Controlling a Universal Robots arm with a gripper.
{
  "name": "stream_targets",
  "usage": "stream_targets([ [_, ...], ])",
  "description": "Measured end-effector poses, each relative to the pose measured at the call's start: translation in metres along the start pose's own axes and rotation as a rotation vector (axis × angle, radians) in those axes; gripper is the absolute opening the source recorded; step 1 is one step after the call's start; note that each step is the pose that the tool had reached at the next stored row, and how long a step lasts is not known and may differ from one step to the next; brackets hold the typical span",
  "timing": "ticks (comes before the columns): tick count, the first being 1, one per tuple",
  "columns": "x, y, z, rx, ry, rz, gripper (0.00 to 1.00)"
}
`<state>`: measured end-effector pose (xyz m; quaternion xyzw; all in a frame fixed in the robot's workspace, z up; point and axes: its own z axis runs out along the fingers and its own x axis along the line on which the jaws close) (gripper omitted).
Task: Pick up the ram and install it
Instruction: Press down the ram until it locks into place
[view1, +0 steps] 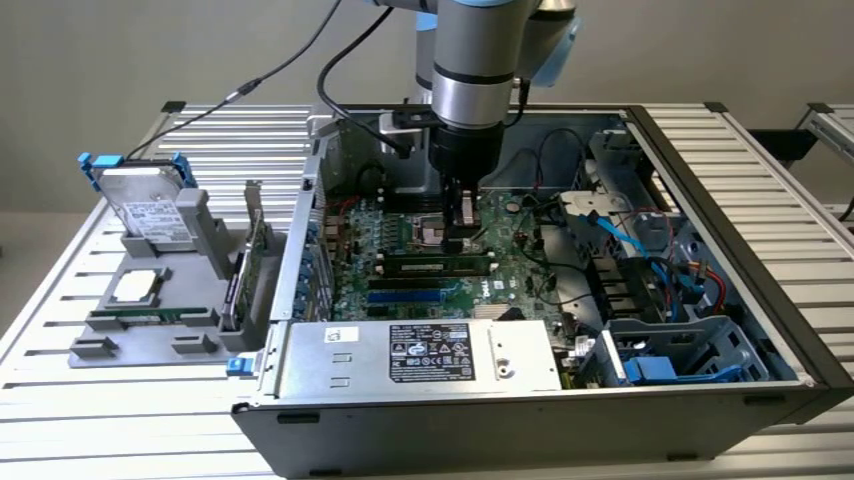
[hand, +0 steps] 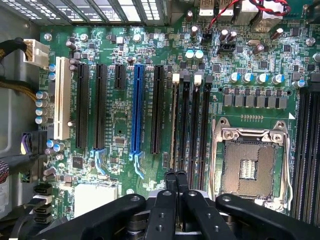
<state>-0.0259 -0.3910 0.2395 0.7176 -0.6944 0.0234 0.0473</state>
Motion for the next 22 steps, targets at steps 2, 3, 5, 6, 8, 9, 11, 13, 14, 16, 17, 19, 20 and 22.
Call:
stream_targets([
  [2, 0.0, 0.0, 0.0, 0.0, 0.0, 0.0, 0.1],
  [3, 0.0, 0.0, 0.0, 0.0, 0.0, 0.0, 0.1],
  [5, 0.0, 0.0, 0.0, 0.0, -0.0001, 0.0, 0.1],
  [6, 0.0, 0.0, -0.0001, -0.0001, 0.0004, 0.0, 0.1],
  [8, 0.0, -0.0023, -0.0001, -0.0002, 0.0005, 0.0, 0.1],
  [9, 0.0, -0.0049, -0.0001, -0.0006, 0.0002, 0.0, 0.1],
  [11, 0.001, -0.0109, -0.0002, -0.0015, 0.0, 0.0, 0.1],
  [13, 0.001, -0.0164, -0.0003, -0.0025, 0.0, 0.0, 0.1],
  [14, 0.001, -0.019, -0.0002, -0.0031, -0.0001, 0.0, 0.1],
  [16, 0.001, -0.0199, 0.002, -0.0031, 0.0, 0.0, 0.1],
  [17, 0.001, -0.0199, 0.0039, -0.0031, 0.0002, 0.0, 0.1],
  [19, 0.0, -0.0202, 0.0074, -0.0031, 0.0003, 0.0, 0.1],
  [20, 0.0, -0.0204, 0.0087, -0.0032, 0.0003, 0.0, 0.1],
  [22, 0.0, -0.0206, 0.0099, -0.0031, 0.0004, 0.0, 0.1],
])
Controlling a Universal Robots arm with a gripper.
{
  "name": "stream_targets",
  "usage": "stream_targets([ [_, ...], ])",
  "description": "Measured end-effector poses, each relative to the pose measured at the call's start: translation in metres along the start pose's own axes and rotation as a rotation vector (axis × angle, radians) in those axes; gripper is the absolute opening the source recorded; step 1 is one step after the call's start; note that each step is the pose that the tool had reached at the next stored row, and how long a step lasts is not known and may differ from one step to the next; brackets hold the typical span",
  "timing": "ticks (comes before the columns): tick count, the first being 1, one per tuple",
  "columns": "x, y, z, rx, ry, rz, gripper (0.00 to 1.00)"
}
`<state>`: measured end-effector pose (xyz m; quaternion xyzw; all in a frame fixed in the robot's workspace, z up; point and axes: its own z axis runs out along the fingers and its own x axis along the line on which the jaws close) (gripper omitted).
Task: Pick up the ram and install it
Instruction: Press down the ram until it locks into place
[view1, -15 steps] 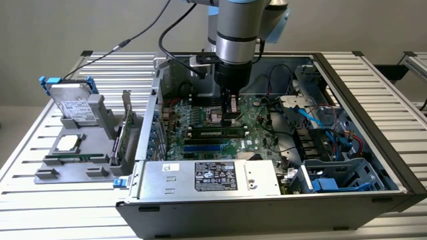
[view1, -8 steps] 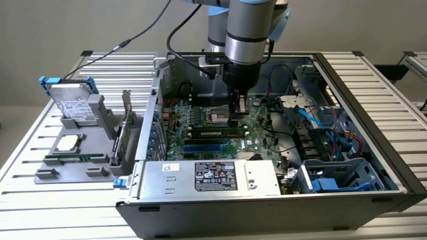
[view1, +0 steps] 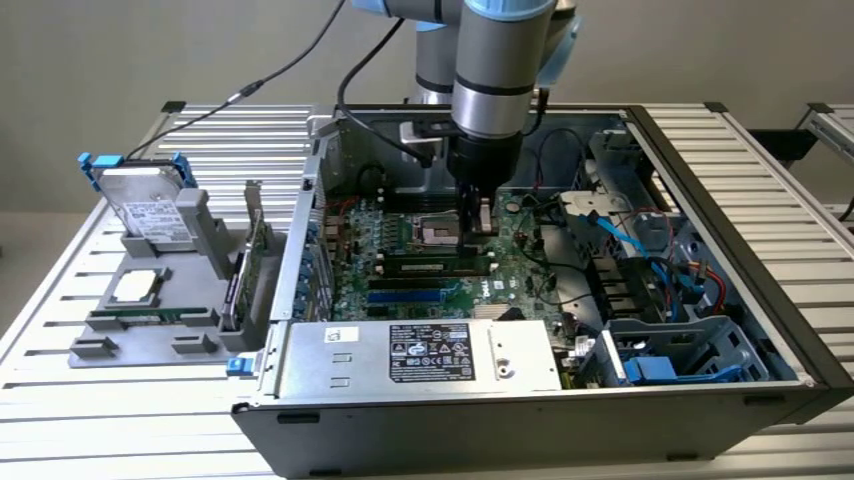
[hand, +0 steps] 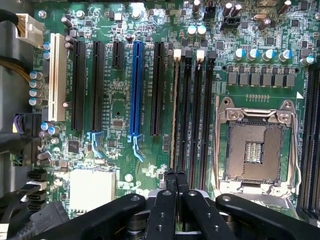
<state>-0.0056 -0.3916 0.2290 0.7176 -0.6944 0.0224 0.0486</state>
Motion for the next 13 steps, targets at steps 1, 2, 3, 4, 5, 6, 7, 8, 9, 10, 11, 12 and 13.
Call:
stream_targets([
  [1, -0.0001, -0.0001, 0.0005, 0.0, 0.0, 0.0, 0.1],
  [2, -0.0001, -0.0002, 0.0012, -0.0001, 0.0004, 0.0, 0.1],
  [3, -0.0001, -0.0004, 0.0023, -0.0003, 0.001, 0.0, 0.1],
  [4, -0.0002, -0.0007, 0.0035, -0.0004, 0.0011, 0.0, 0.1],
  [5, -0.0003, -0.0007, 0.0039, -0.0004, 0.0009, 0.0, 0.1],
  [6, -0.0003, -0.0008, 0.004, -0.0003, 0.0006, 0.0, 0.1],
  [7, -0.0004, -0.0008, 0.0041, -0.0002, 0.0004, 0.0, 0.1],
  [8, -0.0004, -0.0008, 0.0042, -0.0001, 0.0001, 0.0, 0.1],
  [9, -0.0004, -0.0008, 0.0037, 0.0001, -0.0004, 0.0, 0.1],
  [10, -0.0005, -0.0004, 0.0026, 0.0009, -0.0017, 0.0, 0.1],
  [11, -0.0004, 0.0004, 0.0011, 0.0007, -0.0017, 0.0, 0.1],
  [12, -0.0001, 0.0017, -0.0004, 0.0002, -0.0004, 0.0, 0.1],
  [13, -0.0001, 0.0028, -0.001, 0.0002, -0.0002, 0.0, 0.1],
])
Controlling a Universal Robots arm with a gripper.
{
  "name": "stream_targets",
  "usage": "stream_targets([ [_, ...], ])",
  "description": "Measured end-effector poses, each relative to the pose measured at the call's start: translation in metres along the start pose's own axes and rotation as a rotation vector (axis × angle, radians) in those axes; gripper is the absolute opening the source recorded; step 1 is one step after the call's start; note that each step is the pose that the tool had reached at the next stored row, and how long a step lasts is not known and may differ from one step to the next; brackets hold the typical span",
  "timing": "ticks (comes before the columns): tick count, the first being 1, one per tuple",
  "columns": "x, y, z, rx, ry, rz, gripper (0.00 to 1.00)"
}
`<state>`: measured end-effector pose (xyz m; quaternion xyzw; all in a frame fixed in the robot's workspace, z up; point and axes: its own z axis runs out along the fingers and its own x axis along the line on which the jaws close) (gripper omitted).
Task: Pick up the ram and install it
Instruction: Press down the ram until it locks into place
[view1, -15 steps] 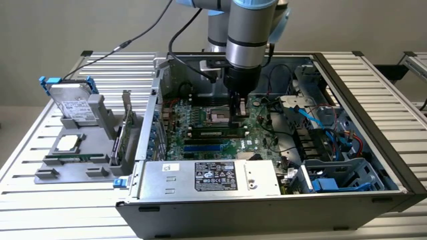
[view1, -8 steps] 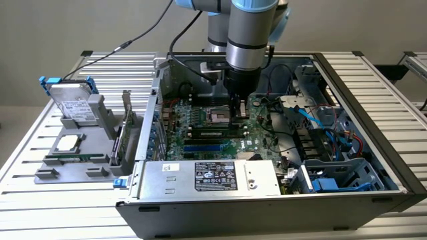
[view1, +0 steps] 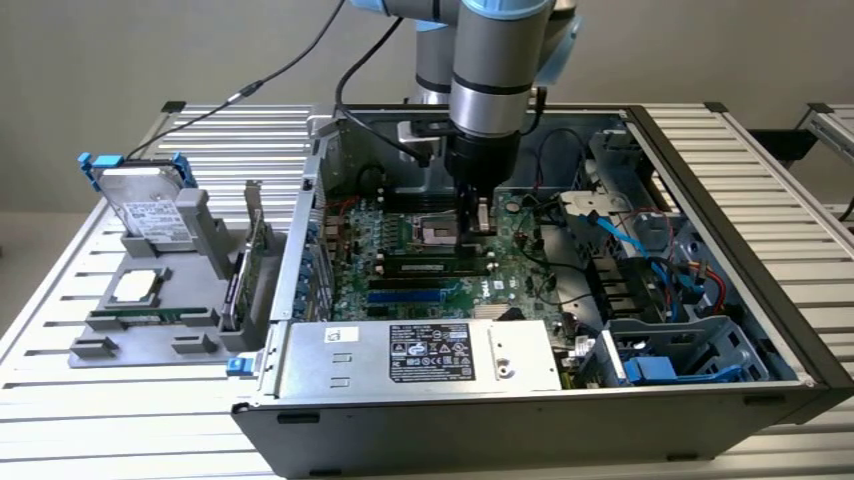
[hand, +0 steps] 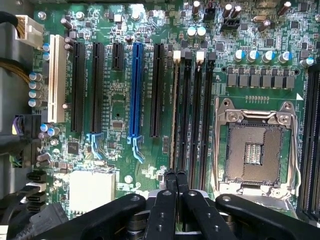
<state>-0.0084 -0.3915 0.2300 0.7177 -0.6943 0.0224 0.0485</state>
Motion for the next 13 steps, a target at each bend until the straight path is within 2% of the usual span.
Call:
stream_targets([
  [13, -0.001, 0.0186, 0.0004, -0.0012, 0.0013, 0.011, 0.1],
])
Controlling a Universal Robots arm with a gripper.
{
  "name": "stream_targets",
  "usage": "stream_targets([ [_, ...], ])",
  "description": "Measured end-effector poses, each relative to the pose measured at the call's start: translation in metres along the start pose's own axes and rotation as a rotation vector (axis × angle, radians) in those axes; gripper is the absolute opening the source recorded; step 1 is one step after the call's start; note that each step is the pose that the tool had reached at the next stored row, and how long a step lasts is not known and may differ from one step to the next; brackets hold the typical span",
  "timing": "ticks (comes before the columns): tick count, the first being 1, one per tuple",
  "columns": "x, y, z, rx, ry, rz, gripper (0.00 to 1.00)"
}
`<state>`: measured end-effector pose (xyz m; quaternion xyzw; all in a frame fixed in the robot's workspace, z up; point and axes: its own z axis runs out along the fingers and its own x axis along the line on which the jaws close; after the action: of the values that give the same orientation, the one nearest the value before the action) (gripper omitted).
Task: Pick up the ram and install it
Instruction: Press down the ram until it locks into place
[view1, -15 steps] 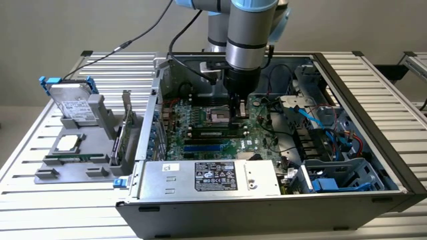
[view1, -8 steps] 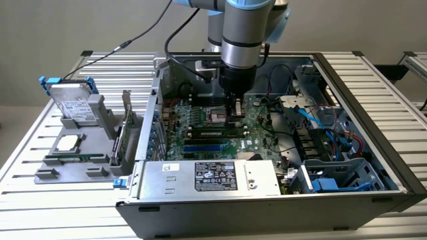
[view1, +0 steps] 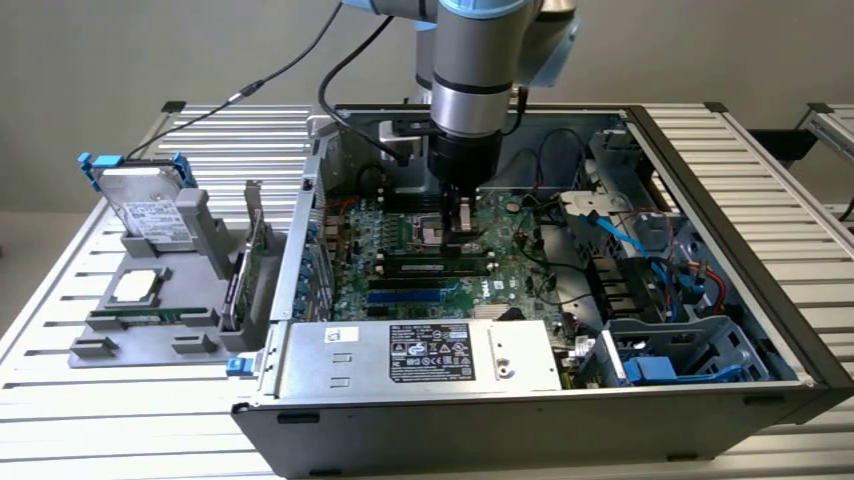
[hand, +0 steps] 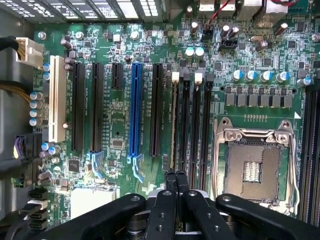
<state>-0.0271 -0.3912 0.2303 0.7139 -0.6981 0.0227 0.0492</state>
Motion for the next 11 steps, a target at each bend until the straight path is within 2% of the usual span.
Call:
stream_targets([
  [11, -0.001, 0.0131, 0.0003, -0.0016, 0.0041, 0.013, 0.1],
])
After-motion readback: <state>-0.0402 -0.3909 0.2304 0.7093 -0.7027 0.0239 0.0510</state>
